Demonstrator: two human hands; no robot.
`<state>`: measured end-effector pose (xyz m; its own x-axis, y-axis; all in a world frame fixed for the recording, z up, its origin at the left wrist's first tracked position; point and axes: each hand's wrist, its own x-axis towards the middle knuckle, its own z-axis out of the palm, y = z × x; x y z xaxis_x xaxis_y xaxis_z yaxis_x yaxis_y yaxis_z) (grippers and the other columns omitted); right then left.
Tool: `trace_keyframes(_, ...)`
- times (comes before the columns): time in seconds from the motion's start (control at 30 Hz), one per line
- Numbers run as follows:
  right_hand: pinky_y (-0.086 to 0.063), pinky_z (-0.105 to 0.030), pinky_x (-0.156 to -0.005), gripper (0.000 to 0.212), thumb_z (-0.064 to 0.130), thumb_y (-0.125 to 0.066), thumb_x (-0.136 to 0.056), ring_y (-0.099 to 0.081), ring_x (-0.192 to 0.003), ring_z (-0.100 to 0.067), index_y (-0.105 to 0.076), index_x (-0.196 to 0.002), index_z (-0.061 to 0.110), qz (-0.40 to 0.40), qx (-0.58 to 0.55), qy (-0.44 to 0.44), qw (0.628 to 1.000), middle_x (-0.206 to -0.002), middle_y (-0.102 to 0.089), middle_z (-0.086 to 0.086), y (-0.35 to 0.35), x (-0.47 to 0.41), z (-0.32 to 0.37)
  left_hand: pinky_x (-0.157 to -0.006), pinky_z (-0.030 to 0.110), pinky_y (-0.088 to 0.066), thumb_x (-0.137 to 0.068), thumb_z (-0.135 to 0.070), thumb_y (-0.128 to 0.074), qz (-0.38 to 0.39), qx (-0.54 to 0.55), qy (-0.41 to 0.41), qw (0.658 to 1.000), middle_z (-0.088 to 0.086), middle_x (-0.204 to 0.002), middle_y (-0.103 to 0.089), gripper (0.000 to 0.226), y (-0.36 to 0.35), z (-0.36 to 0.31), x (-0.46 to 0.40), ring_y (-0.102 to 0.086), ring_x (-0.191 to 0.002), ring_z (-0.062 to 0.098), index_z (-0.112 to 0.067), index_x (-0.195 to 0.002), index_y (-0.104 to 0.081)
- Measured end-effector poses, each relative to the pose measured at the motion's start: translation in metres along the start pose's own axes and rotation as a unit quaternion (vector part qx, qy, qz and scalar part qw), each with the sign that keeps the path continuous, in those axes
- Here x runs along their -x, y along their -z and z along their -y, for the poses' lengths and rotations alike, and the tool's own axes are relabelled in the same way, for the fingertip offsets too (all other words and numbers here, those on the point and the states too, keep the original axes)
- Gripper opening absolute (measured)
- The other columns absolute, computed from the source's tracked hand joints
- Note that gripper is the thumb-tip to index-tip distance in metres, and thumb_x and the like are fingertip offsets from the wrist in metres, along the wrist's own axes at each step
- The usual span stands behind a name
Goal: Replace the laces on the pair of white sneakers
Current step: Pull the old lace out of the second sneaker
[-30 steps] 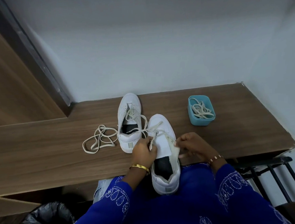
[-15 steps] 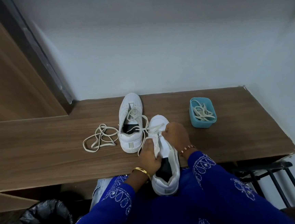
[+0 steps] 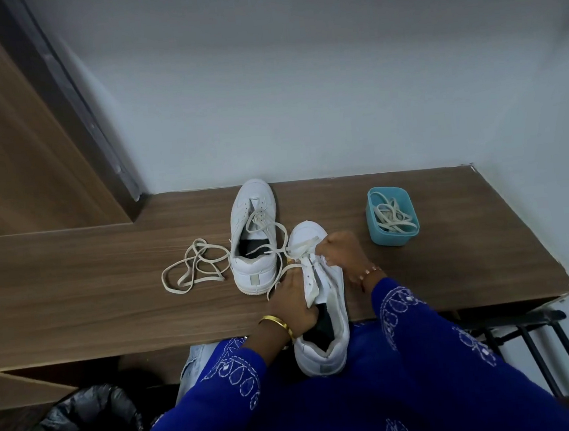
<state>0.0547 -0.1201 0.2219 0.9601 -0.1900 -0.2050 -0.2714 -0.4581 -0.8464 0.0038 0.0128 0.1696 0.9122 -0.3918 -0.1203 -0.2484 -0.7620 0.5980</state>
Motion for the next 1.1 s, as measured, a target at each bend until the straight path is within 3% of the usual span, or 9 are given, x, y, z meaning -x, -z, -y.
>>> trace_keyframes(0.1, -0.035, -0.022, -0.052, 0.019, 0.001, -0.056, -0.079, -0.040, -0.050, -0.011, -0.053, -0.061, 0.008, 0.056, -0.201, -0.176, 0.962, -0.058, -0.046, -0.004, 0.012, 0.000, 0.003, -0.108, 0.036, -0.032, -0.063, -0.037, -0.040, 0.030, -0.051, 0.015, 0.998, 0.015, -0.150, -0.022, 0.091, 0.002, -0.003, -0.003, -0.034, -0.133, 0.032, -0.002, -0.144, -0.015)
trace_keyframes(0.23, -0.034, -0.027, -0.062, 0.023, 0.009, -0.046, -0.079, -0.045, -0.062, -0.013, -0.045, -0.056, 0.013, 0.107, -0.269, -0.191, 0.938, -0.064, -0.051, -0.002, 0.021, 0.000, 0.016, -0.108, 0.033, -0.028, -0.075, -0.035, -0.048, 0.054, -0.101, 0.017, 0.993, 0.014, -0.152, -0.017, 0.088, 0.004, -0.007, -0.005, -0.033, -0.133, 0.032, -0.002, -0.146, -0.008)
trace_keyframes(0.47, -0.045, -0.036, -0.072, 0.029, 0.006, -0.038, -0.085, -0.043, -0.059, -0.012, -0.038, -0.057, 0.013, 0.120, -0.365, -0.071, 0.920, -0.058, -0.043, 0.001, 0.057, -0.009, 0.075, -0.108, 0.037, -0.030, -0.079, -0.028, -0.054, 0.059, -0.153, 0.025, 0.986, 0.013, -0.154, -0.012, 0.086, 0.002, -0.009, -0.005, -0.033, -0.133, 0.031, -0.003, -0.146, -0.006)
trace_keyframes(0.6, -0.048, -0.036, -0.075, 0.017, 0.013, -0.046, -0.067, -0.044, -0.053, -0.013, -0.043, -0.050, 0.015, 0.101, -0.522, 0.013, 0.847, -0.053, -0.044, 0.000, 0.096, -0.012, 0.116, -0.113, 0.043, -0.022, -0.078, -0.029, -0.055, 0.063, -0.152, 0.030, 0.986, 0.012, -0.151, -0.020, 0.085, 0.000, -0.009, -0.007, -0.025, -0.137, 0.028, -0.004, -0.145, -0.011)
trace_keyframes(0.67, -0.048, -0.033, -0.076, 0.020, 0.014, -0.045, -0.072, -0.046, -0.055, -0.014, -0.045, -0.052, 0.014, 0.099, -0.529, 0.041, 0.842, -0.055, -0.045, 0.000, 0.110, -0.015, 0.130, -0.113, 0.043, -0.023, -0.077, -0.029, -0.056, 0.058, -0.148, 0.033, 0.987, 0.012, -0.150, -0.022, 0.087, -0.001, -0.009, -0.006, -0.026, -0.137, 0.028, -0.004, -0.146, -0.009)
trace_keyframes(0.8, -0.049, -0.032, -0.072, 0.028, 0.010, -0.041, -0.090, -0.052, -0.059, -0.014, -0.047, -0.063, 0.012, 0.057, -0.419, 0.061, 0.904, -0.058, -0.052, -0.001, 0.100, -0.020, 0.121, -0.112, 0.042, -0.026, -0.074, -0.032, -0.047, 0.061, -0.138, 0.032, 0.988, 0.012, -0.154, -0.014, 0.090, 0.001, -0.009, -0.004, -0.025, -0.138, 0.028, -0.006, -0.147, -0.002)
trace_keyframes(0.93, -0.044, -0.019, -0.066, 0.016, 0.012, -0.052, -0.090, -0.054, -0.072, -0.012, -0.065, -0.085, 0.004, -0.037, -0.106, 0.102, 0.988, -0.083, -0.065, -0.007, 0.081, -0.022, 0.087, -0.107, 0.041, -0.031, -0.080, -0.022, -0.052, 0.051, -0.136, 0.026, 0.989, 0.012, -0.156, -0.006, 0.088, 0.004, -0.013, -0.002, -0.034, -0.133, 0.032, -0.005, -0.147, 0.003)
trace_keyframes(1.03, -0.041, -0.017, -0.059, 0.030, 0.017, -0.052, -0.092, -0.052, -0.073, -0.013, -0.059, -0.112, -0.003, -0.037, 0.113, 0.073, 0.990, -0.096, -0.066, -0.014, 0.069, -0.020, 0.055, -0.103, 0.038, -0.035, -0.077, -0.023, -0.049, 0.047, -0.105, 0.023, 0.993, 0.012, -0.156, -0.004, 0.089, 0.003, -0.011, -0.001, -0.040, -0.129, 0.032, -0.006, -0.147, 0.004)
trace_keyframes(1.1, -0.047, -0.028, -0.073, 0.033, 0.018, -0.054, -0.091, -0.056, -0.084, -0.019, -0.057, -0.117, 0.000, -0.087, 0.186, 0.073, 0.976, -0.106, -0.064, -0.016, 0.061, -0.015, 0.034, -0.102, 0.035, -0.038, -0.068, -0.030, -0.040, 0.046, -0.081, 0.022, 0.995, 0.012, -0.156, -0.004, 0.094, 0.002, -0.010, -0.001, -0.037, -0.132, 0.031, -0.007, -0.148, 0.003)
